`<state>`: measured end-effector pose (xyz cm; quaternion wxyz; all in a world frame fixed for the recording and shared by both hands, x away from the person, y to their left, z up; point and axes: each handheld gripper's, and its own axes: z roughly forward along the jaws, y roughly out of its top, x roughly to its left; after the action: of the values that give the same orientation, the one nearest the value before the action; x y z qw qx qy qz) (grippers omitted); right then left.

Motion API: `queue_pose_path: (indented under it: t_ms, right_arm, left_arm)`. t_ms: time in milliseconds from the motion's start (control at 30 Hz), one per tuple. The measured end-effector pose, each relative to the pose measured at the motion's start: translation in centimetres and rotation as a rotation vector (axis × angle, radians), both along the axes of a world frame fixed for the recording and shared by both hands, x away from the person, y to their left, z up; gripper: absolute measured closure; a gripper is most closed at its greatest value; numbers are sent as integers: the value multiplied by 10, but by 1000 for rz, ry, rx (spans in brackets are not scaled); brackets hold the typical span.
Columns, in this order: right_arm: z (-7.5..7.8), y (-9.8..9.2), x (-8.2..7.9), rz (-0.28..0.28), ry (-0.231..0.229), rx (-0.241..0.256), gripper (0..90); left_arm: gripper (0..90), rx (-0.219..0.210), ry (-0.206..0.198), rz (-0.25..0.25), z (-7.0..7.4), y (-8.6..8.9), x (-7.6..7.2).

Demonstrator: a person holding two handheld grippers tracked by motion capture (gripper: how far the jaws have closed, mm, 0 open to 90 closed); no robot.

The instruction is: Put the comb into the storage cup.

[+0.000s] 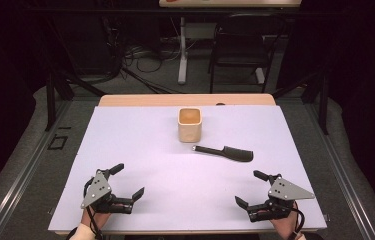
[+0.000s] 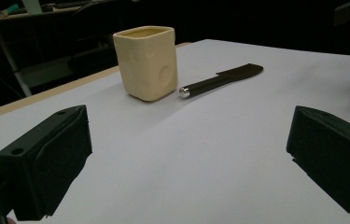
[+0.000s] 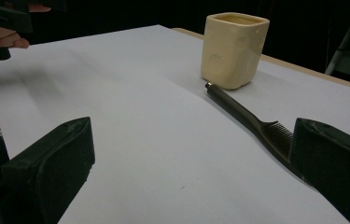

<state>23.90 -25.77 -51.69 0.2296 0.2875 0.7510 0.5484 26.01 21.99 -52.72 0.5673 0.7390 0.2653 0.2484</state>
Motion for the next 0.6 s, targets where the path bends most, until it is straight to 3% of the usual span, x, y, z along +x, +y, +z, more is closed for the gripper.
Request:
queue_pose_path:
  t_ms: [367, 600]
  right_arm:
    - [-2, 2, 3, 2, 27, -15, 0]
    - [-4, 5, 11, -18, 91, -2, 0]
  left_arm:
    - [1, 0, 1, -2, 0, -1, 2]
    - [1, -2, 11, -19, -2, -4, 8]
